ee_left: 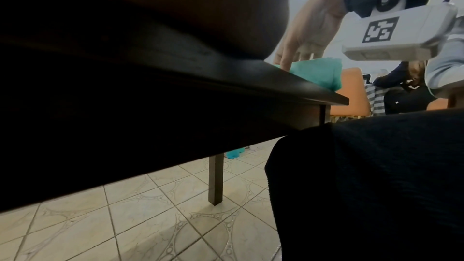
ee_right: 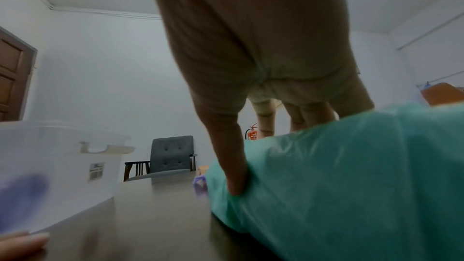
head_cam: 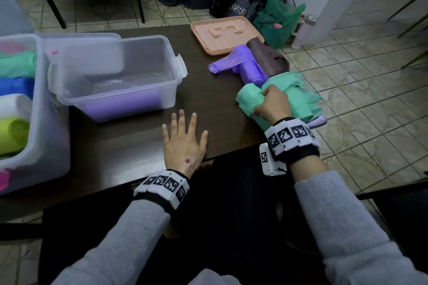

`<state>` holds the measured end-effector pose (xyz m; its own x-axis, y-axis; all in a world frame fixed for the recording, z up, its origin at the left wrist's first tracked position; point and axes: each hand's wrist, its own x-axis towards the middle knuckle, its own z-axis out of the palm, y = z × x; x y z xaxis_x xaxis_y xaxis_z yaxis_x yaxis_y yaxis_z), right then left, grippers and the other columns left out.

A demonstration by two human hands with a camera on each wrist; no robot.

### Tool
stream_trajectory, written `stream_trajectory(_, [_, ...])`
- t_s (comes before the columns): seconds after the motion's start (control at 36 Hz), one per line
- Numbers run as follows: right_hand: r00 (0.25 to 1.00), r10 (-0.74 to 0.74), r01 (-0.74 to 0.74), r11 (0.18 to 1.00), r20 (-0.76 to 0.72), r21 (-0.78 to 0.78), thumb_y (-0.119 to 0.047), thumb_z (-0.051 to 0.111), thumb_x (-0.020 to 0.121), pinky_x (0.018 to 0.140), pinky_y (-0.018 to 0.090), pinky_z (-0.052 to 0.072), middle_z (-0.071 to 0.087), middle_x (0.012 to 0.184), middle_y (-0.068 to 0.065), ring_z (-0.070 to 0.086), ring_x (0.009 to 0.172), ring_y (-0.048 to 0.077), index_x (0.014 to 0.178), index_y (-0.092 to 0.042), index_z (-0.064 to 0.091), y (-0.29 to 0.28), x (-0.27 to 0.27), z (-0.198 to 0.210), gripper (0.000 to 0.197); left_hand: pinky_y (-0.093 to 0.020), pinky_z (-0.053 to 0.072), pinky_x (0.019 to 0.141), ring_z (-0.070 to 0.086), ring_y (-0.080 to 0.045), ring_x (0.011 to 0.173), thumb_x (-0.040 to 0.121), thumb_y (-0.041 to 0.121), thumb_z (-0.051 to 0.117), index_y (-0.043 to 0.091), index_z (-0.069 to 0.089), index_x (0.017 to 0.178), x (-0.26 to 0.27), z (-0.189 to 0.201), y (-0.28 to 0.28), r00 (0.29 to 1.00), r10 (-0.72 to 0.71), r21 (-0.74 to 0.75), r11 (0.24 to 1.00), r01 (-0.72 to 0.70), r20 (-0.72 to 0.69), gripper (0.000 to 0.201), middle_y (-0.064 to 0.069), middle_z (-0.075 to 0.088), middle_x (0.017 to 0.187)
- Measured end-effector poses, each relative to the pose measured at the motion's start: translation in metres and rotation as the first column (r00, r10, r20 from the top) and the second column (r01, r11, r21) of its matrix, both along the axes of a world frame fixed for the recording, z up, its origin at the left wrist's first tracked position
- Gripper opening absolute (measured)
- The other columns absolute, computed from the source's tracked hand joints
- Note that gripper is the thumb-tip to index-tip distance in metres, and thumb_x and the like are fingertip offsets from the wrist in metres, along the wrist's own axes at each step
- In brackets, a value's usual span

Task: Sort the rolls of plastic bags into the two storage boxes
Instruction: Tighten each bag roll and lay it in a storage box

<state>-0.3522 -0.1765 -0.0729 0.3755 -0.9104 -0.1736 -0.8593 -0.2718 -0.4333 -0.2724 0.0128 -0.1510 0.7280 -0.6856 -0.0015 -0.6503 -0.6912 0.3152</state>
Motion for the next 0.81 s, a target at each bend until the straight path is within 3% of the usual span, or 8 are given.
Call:
stream_trajectory(0.22, [0.981,0.174,-0.177,0.984,0.080,0.024,-0.012,0.080,0.069,0.101,0.044,0.040,0.057,0.124,0.011,0.050,0.119,0.028,0.120,-0.017,0.052,0.016,0.008,-0.003,0.058,-0.043,-0.003,0.117,0.000,-0.023,0.147,0.098,0.048,0.027,0.023,0.015,0.151,0.000,0.001,0.001,1.000,-0.007,-0.008,1.000,0.007,-0.021,0.059,-0.007,0.006,0.159])
stream_trajectory(0.39, [0.932,0.360,-0.360,0.933,0.035,0.011,-0.016,0.081,0.066,0.103,0.040,0.035,0.060,0.121,-0.001,0.045,0.122,0.024,0.118,-0.023,0.054,0.024,0.015,-0.001,0.059,-0.042,-0.004,0.116,-0.001,-0.022,0.147,0.098,0.048,0.027,0.022,0.015,0.151,0.000,0.002,0.001,0.999,-0.006,-0.026,1.000,0.005,-0.037,0.060,-0.007,0.005,0.159])
stream_trajectory(0.5, [0.874,0.484,-0.485,0.873,0.037,0.056,-0.016,0.083,0.064,0.095,0.033,0.031,0.060,0.113,-0.009,0.041,0.119,0.019,0.113,-0.024,0.053,0.030,0.020,0.003,0.058,-0.042,0.000,0.117,0.003,-0.020,0.147,0.096,0.047,0.039,0.011,0.007,0.151,0.002,0.004,0.001,0.993,0.028,-0.122,0.992,-0.042,-0.115,0.073,-0.006,0.008,0.159])
stream_trajectory(0.56, [0.841,0.541,-0.541,0.839,0.022,0.052,-0.016,0.083,0.064,0.090,0.031,0.030,0.059,0.112,-0.011,0.040,0.117,0.017,0.110,-0.024,0.053,0.032,0.022,0.003,0.055,-0.046,0.005,0.116,0.008,-0.022,0.146,0.093,0.041,0.049,0.014,0.005,0.151,0.003,0.009,0.001,0.986,0.026,-0.209,0.976,-0.061,-0.167,0.078,-0.007,0.007,0.159])
stream_trajectory(0.64, [0.810,0.587,-0.586,0.807,0.011,0.078,-0.017,0.083,0.064,0.088,0.031,0.030,0.060,0.112,-0.011,0.041,0.114,0.017,0.108,-0.026,0.052,0.033,0.023,0.004,0.055,-0.055,0.020,0.111,0.021,-0.027,0.143,0.086,0.022,0.063,0.022,0.018,0.150,0.011,0.017,0.000,0.987,-0.097,-0.370,0.928,0.042,-0.130,0.078,-0.008,0.015,0.157])
stream_trajectory(0.72, [0.785,0.615,-0.618,0.769,0.074,0.161,-0.019,0.087,0.058,0.101,0.041,0.035,0.057,0.106,-0.015,0.047,0.114,0.015,0.104,-0.030,0.048,0.031,0.021,0.007,0.061,-0.053,0.037,0.104,0.043,-0.032,0.130,0.074,0.010,0.074,0.017,0.049,0.135,0.024,0.024,-0.005,0.953,-0.301,-0.340,0.893,0.294,0.034,0.067,-0.011,0.045,0.142])
stream_trajectory(0.75, [0.784,0.616,-0.619,0.765,0.081,0.179,-0.017,0.087,0.058,0.102,0.038,0.036,0.056,0.108,-0.013,0.048,0.112,0.013,0.107,-0.028,0.049,0.030,0.020,0.009,0.063,-0.048,0.038,0.104,0.046,-0.031,0.127,0.074,0.010,0.073,0.017,0.054,0.131,0.027,0.028,-0.008,0.942,-0.331,-0.303,0.894,0.330,0.048,0.061,-0.008,0.051,0.137])
stream_trajectory(0.81, [0.783,0.618,-0.620,0.764,0.072,0.181,-0.011,0.085,0.061,0.094,0.022,0.036,0.056,0.117,-0.004,0.047,0.106,0.008,0.114,-0.018,0.051,0.024,0.018,0.011,0.063,-0.035,0.038,0.100,0.046,-0.023,0.123,0.079,0.012,0.069,0.022,0.058,0.127,0.032,0.037,-0.011,0.943,-0.331,-0.292,0.899,0.328,0.040,0.050,0.000,0.055,0.132])
